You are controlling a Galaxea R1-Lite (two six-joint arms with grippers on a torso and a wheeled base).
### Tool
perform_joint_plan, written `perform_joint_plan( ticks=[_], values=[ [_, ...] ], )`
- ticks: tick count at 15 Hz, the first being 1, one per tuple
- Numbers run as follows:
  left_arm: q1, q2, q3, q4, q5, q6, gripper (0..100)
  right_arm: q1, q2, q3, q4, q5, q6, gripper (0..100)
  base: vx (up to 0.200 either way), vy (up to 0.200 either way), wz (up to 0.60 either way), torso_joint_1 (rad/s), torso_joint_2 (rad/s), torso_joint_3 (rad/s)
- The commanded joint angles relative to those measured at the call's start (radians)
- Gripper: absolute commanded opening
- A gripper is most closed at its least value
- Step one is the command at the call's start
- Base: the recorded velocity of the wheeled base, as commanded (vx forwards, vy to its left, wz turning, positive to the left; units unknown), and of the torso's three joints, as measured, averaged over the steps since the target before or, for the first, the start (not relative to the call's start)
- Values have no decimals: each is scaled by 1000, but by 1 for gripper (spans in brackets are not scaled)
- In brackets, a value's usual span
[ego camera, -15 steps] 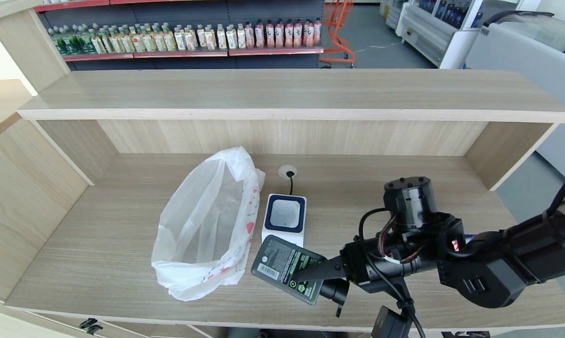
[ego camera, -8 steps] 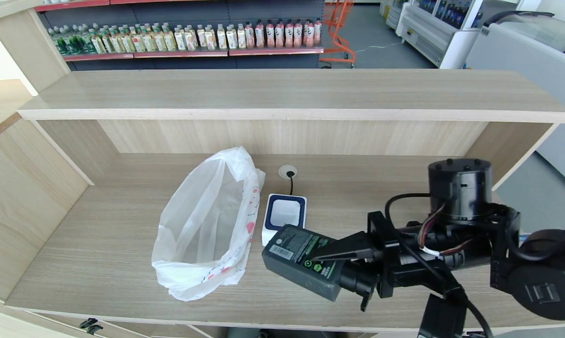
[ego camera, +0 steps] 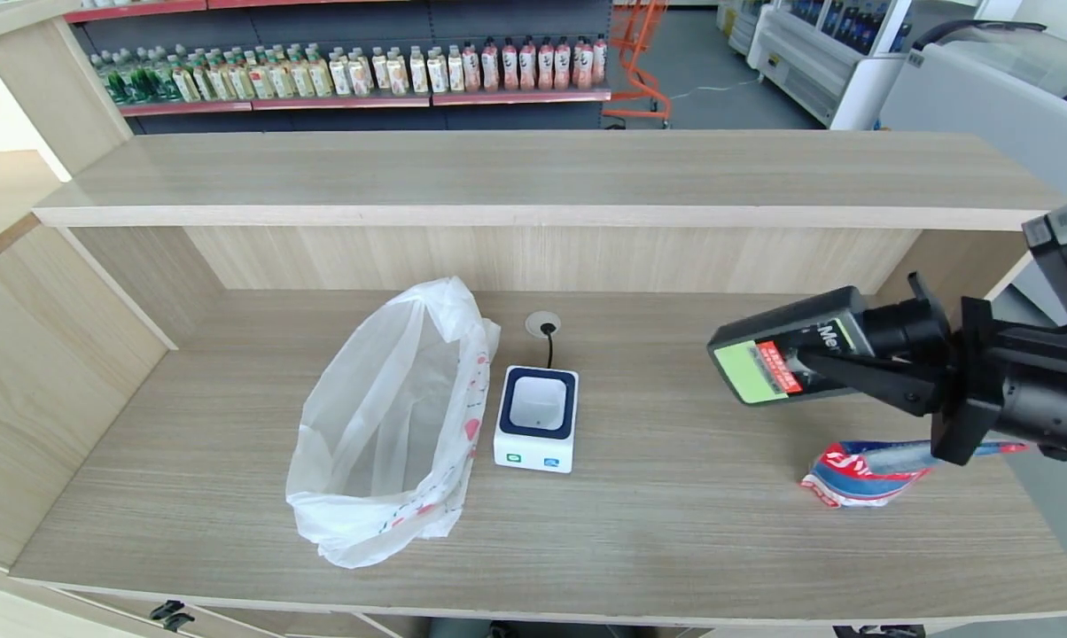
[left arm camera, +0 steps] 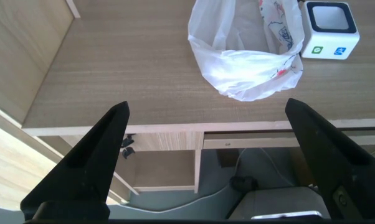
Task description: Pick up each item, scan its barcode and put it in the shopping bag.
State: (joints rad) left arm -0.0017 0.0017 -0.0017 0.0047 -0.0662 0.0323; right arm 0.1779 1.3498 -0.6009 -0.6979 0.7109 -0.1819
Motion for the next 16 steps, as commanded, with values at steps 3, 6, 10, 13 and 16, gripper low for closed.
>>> perform_joint_plan(
  ticks=[3, 6, 10, 13, 16],
  values=[
    [0, 0, 0, 0, 0, 0, 100, 17, 118, -143, 141, -258, 596, 0, 0, 0, 0, 0, 0, 0],
    [0, 0, 0, 0, 0, 0, 100, 112, 301, -283, 143, -257, 855, 0, 0, 0, 0, 0, 0, 0],
    [0, 0, 0, 0, 0, 0, 100, 229, 514, -382, 149, -237, 861, 0, 0, 0, 0, 0, 0, 0],
    [0, 0, 0, 0, 0, 0, 100, 296, 591, -401, 159, -229, 774, 0, 0, 0, 0, 0, 0, 0],
    [0, 0, 0, 0, 0, 0, 100, 334, 663, -488, 159, -226, 772, 0, 0, 0, 0, 0, 0, 0]
  ],
)
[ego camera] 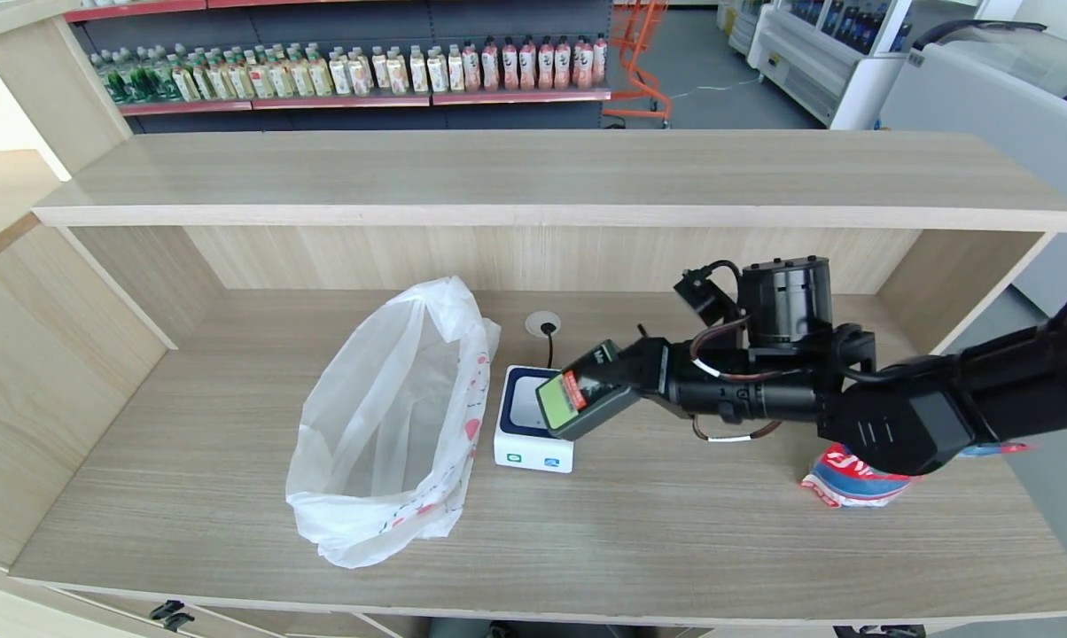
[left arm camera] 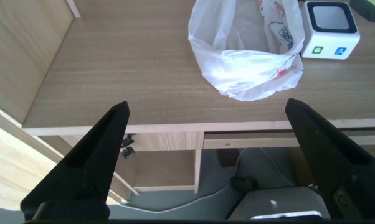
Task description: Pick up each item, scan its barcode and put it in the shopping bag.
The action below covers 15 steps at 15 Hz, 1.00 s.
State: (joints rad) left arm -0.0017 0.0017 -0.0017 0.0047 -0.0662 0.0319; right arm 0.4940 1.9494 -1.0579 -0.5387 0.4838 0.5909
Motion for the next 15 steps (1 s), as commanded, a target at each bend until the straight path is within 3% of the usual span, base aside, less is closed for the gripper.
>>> perform_joint_plan(
  ticks=[1, 11, 13, 15],
  values=[
    [0, 0, 0, 0, 0, 0, 100, 28, 108, -79, 0, -1, -2, 0, 0, 0, 0, 0, 0, 0],
    [0, 0, 0, 0, 0, 0, 100, 31, 237, -229, -1, -5, -85, 0, 0, 0, 0, 0, 0, 0],
    [0, 0, 0, 0, 0, 0, 100, 24, 134, -221, 13, -1, -72, 0, 0, 0, 0, 0, 0, 0],
    [0, 0, 0, 0, 0, 0, 100, -23, -32, -208, 143, 10, -43, 0, 0, 0, 0, 0, 0, 0]
  ],
)
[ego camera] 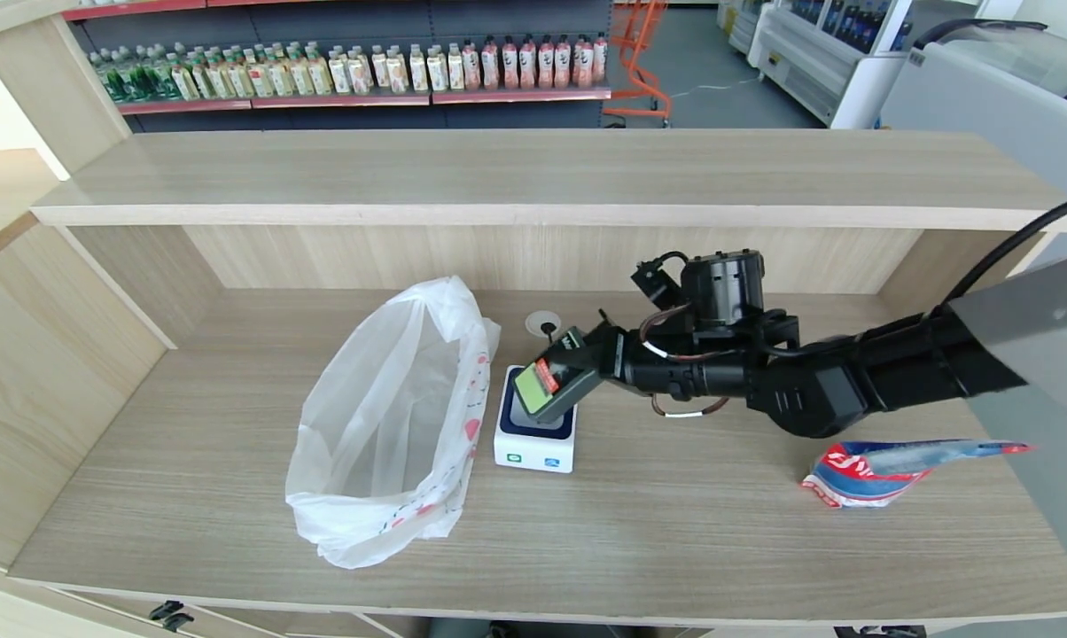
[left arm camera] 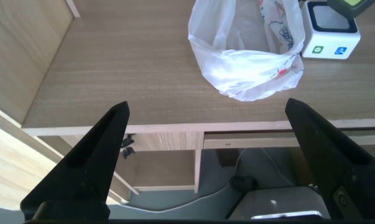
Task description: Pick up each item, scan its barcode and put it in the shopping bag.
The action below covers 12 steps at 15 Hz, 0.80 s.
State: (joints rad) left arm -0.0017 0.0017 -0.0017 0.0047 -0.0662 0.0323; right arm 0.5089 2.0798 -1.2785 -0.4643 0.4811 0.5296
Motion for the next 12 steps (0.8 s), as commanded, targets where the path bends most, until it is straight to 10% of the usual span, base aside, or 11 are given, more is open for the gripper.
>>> perform_joint_plan(
  ticks=[1, 5, 8, 12],
  values=[
    [0, 0, 0, 0, 0, 0, 100, -50, -202, 19, 95, 21, 21, 0, 0, 0, 0, 0, 0, 0],
    [0, 0, 0, 0, 0, 0, 100, -116, -454, 136, 141, 17, -91, 0, 0, 0, 0, 0, 0, 0],
    [0, 0, 0, 0, 0, 0, 100, -184, -606, 360, 136, -41, -519, 0, 0, 0, 0, 0, 0, 0],
    [0, 0, 0, 0, 0, 0, 100, -187, -715, 487, 138, -64, -585, 0, 0, 0, 0, 0, 0, 0]
  ],
)
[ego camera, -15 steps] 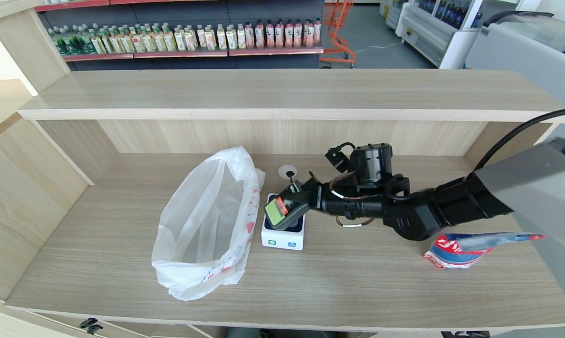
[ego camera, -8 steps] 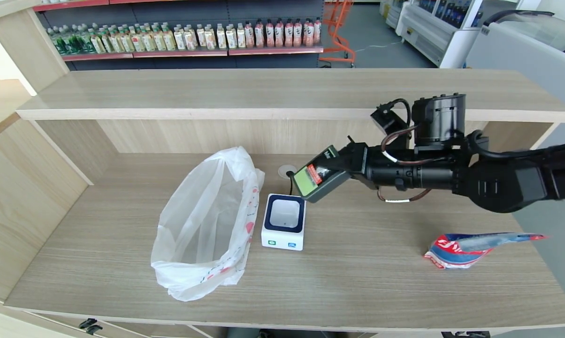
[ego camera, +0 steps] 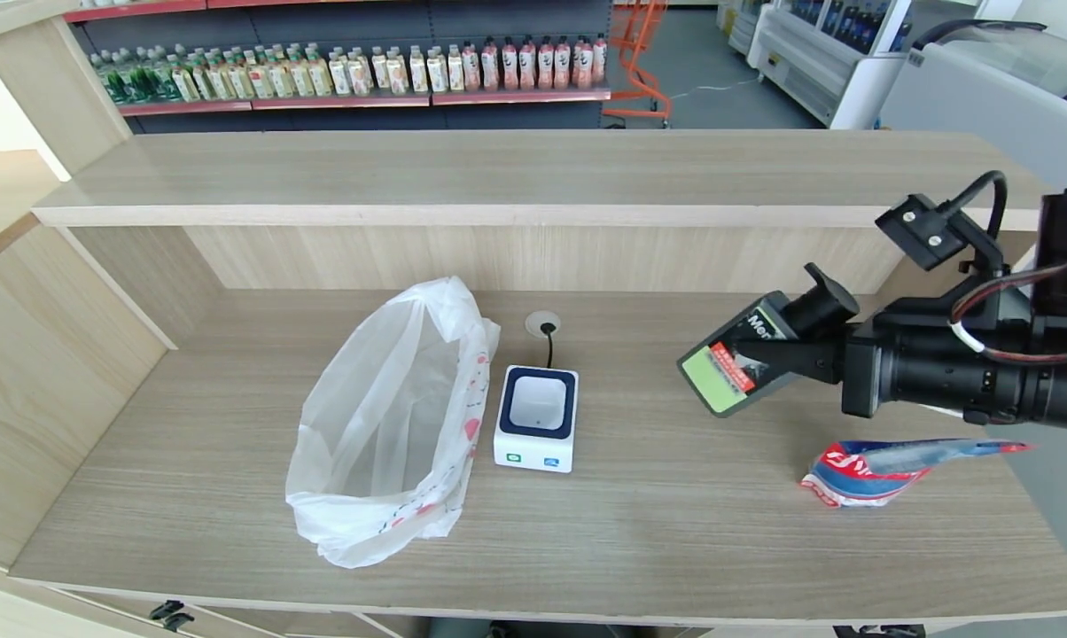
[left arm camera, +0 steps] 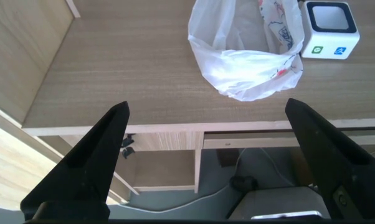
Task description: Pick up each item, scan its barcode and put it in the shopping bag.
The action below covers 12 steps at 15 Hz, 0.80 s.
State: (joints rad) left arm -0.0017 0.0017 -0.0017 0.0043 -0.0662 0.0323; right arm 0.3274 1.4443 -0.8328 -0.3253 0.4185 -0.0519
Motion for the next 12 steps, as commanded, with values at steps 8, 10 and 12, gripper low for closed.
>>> perform_joint_plan(
  ticks=[8, 10, 12],
  values=[
    [0, 0, 0, 0, 0, -2, 100, 5, -100, 27, -3, 6, 158, 0, -25, 100, 0, 3, 4, 2],
    [0, 0, 0, 0, 0, -2, 100, 30, -91, -19, -1, 5, 288, 0, 0, 200, 0, -22, -12, 9],
    [0, -2, 0, 0, 0, 1, 100, 30, -74, -26, -1, 5, 293, 0, 0, 0, 0, 0, 0, 0]
  ],
)
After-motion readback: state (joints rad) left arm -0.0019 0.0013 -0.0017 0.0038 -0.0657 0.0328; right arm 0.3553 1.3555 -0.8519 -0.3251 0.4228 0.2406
